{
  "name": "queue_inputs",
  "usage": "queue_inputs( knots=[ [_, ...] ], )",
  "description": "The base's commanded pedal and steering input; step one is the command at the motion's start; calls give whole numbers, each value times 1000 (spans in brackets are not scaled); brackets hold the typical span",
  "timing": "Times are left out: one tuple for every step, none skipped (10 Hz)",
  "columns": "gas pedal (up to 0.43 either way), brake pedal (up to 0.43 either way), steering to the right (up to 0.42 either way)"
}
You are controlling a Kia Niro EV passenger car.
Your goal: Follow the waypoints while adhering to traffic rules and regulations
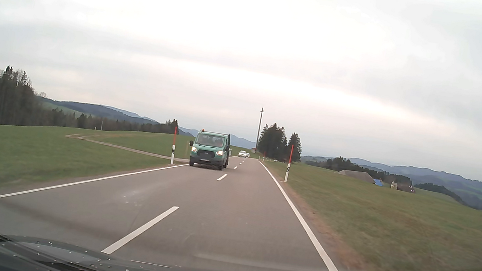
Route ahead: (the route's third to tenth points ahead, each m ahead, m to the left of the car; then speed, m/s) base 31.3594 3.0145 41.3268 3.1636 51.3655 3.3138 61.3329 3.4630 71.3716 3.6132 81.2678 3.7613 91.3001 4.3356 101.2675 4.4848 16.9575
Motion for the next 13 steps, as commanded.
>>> queue_inputs(
  knots=[
    [0,0,-6],
    [0,0,-6],
    [0,0,-6],
    [0,0,-6],
    [0,0,-6],
    [0,0,-6],
    [0,0,-6],
    [0,0,-5],
    [0,0,-5],
    [59,0,-5],
    [59,0,-5],
    [59,0,-5],
    [59,0,-5]
  ],
)
